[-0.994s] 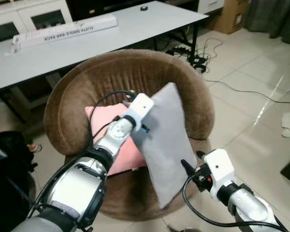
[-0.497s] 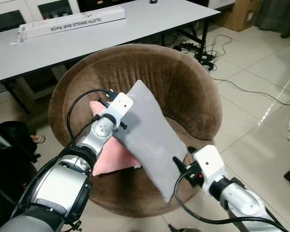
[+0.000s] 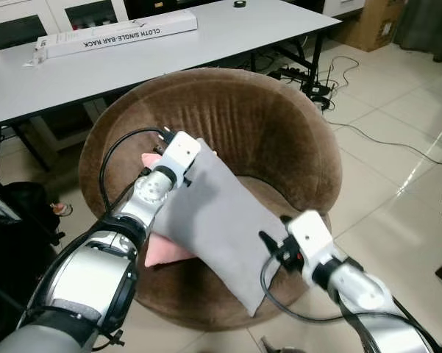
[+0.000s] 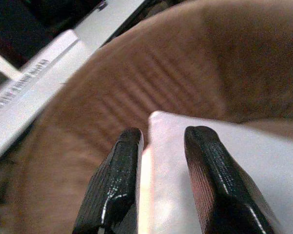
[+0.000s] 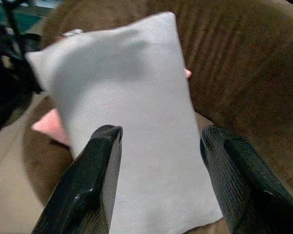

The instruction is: Move the pillow to the sofa from floor

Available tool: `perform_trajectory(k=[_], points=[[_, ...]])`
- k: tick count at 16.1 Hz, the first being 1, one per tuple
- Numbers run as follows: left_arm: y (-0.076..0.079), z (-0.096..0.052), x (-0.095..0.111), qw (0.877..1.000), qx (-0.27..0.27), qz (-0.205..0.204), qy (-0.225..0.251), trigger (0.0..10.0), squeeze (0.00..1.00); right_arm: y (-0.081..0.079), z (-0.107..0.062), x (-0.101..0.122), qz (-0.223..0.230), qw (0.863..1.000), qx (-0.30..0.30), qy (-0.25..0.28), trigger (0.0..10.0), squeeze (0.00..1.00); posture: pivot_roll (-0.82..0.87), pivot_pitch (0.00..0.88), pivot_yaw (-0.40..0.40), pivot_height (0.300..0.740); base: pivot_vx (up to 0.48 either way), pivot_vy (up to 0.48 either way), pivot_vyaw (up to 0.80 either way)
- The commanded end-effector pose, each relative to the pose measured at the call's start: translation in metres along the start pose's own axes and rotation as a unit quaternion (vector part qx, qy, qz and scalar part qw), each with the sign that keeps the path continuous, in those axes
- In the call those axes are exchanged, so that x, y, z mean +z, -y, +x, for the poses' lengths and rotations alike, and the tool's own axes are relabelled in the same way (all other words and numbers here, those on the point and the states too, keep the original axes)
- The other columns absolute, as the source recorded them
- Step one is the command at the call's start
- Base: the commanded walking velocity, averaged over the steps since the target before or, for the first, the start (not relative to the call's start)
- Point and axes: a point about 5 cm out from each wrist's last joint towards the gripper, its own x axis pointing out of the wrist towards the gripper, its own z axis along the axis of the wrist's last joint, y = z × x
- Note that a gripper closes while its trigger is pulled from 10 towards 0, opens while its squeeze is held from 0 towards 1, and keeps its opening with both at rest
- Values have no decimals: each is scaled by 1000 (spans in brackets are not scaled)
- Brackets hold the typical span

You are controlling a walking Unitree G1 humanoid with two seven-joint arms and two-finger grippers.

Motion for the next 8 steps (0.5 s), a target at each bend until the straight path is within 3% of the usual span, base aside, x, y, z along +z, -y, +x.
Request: perform_trajectory(k=[1,3,4,5,6,7,8], points=[[2,-2,1,998,-22,-58,26,10000,0,12,7,-6,12,999,-40,-16,10000,0,-118,0,83,740,0,0,0],[8,-4,-1,995,-32,-85,35,10000,0,17,12,-10,20,998,-57,-22,10000,0,-93,0,81,740,0,0,0],[20,-10,-7,992,-50,-104,56,10000,0,24,14,-17,32,995,-83,-42,10000,0,-75,0,75,740,0,0,0],[36,-21,-15,988,-70,-118,76,10000,0,29,16,-24,46,992,-104,-59,10000,0,-36,0,65,740,0,0,-619],[42,-25,-18,986,-77,-123,83,10000,0,31,17,-26,50,991,-109,-62,10000,0,-36,0,65,740,0,0,-619],[60,-45,-29,983,-85,-138,81,10000,0,35,18,-31,61,988,-123,-67,10000,0,-4,0,54,740,0,0,-788],[65,-51,-32,983,-86,-144,78,10000,0,36,18,-32,64,987,-127,-68,10000,0,-2,0,53,740,0,0,-788]])
